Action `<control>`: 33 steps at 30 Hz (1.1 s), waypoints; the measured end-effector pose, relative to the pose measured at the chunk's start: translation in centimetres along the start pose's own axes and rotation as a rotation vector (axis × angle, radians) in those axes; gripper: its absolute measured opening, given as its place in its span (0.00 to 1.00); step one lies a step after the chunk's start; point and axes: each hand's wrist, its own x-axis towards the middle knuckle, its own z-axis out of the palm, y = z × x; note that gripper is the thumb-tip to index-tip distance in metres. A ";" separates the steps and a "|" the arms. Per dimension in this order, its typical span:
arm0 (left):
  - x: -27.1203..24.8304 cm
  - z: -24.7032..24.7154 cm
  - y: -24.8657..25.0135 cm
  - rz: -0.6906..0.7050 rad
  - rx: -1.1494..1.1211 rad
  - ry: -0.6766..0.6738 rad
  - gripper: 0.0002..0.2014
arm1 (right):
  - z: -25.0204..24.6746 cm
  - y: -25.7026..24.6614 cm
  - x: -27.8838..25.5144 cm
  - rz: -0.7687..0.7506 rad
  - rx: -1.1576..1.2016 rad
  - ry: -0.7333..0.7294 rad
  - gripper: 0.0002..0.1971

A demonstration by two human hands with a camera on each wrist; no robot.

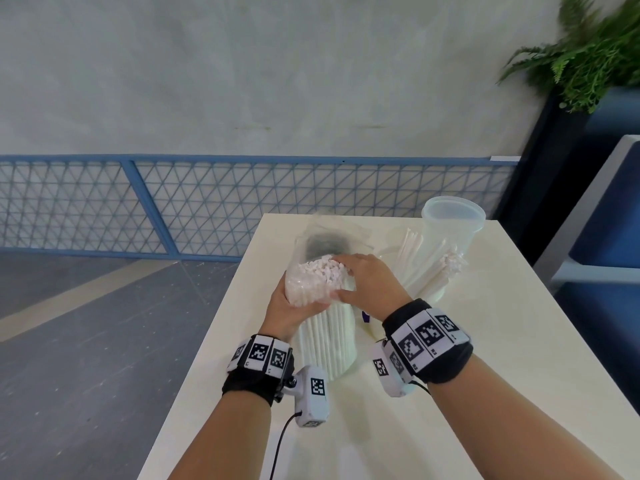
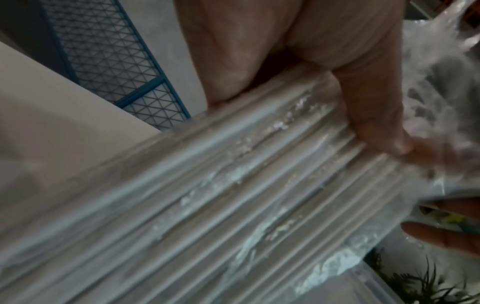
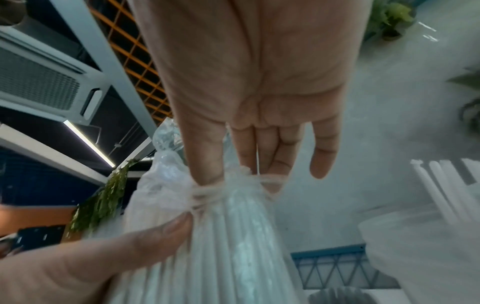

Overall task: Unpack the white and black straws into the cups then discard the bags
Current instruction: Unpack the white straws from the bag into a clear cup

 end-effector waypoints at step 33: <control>0.3 0.2 0.3 -0.014 0.189 0.026 0.35 | 4.6 1.4 -0.5 0.148 0.201 0.260 0.22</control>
